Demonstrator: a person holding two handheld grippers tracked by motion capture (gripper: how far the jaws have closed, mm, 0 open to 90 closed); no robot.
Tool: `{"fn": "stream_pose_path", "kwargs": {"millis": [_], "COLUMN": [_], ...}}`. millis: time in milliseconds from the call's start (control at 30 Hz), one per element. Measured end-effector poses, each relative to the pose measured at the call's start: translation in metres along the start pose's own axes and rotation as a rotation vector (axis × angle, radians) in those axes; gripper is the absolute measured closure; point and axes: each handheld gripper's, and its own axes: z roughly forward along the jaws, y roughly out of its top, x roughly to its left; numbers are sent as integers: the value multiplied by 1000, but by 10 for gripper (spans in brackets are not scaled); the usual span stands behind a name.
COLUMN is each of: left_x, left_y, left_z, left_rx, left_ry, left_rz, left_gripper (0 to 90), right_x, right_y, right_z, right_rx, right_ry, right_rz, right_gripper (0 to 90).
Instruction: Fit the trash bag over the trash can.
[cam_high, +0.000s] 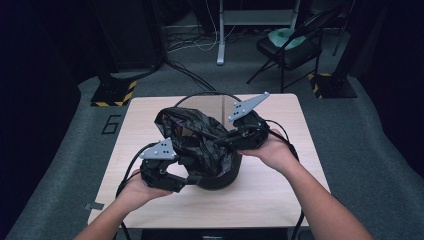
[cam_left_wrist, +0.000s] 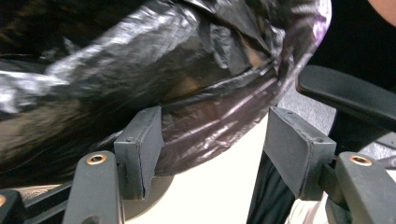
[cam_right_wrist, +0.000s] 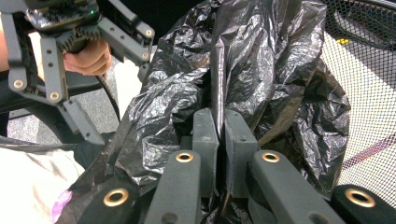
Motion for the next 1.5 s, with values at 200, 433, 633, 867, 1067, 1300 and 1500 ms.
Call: {"fn": "stream_pose_path", "kwargs": {"millis": [200, 433, 633, 867, 1067, 1300, 1500], "left_x": [-3, -10, -7, -8, -16, -19, -18], "left_y": [-1, 1, 4, 6, 12, 19, 20], "left_z": [5, 15, 18, 18, 22, 32, 36], "left_rx": [16, 24, 32, 39, 35, 47, 58], "left_ry": [8, 46, 54, 20, 2, 18, 32], "left_rz": [9, 46, 57, 72, 64, 114, 137], "left_gripper": [342, 325, 589, 771, 436, 611, 754], "right_x": [-1, -1, -2, -2, -1, -1, -1], "right_y": [-1, -1, 0, -1, -1, -1, -2], "right_z": [0, 0, 0, -1, 0, 1, 2], "right_rx": [2, -1, -3, -4, -5, -8, -10], "right_ry": [8, 7, 8, 7, 8, 14, 14], "right_rz": [9, 13, 16, 14, 15, 17, 15], "right_gripper": [841, 837, 836, 838, 840, 843, 845]}}
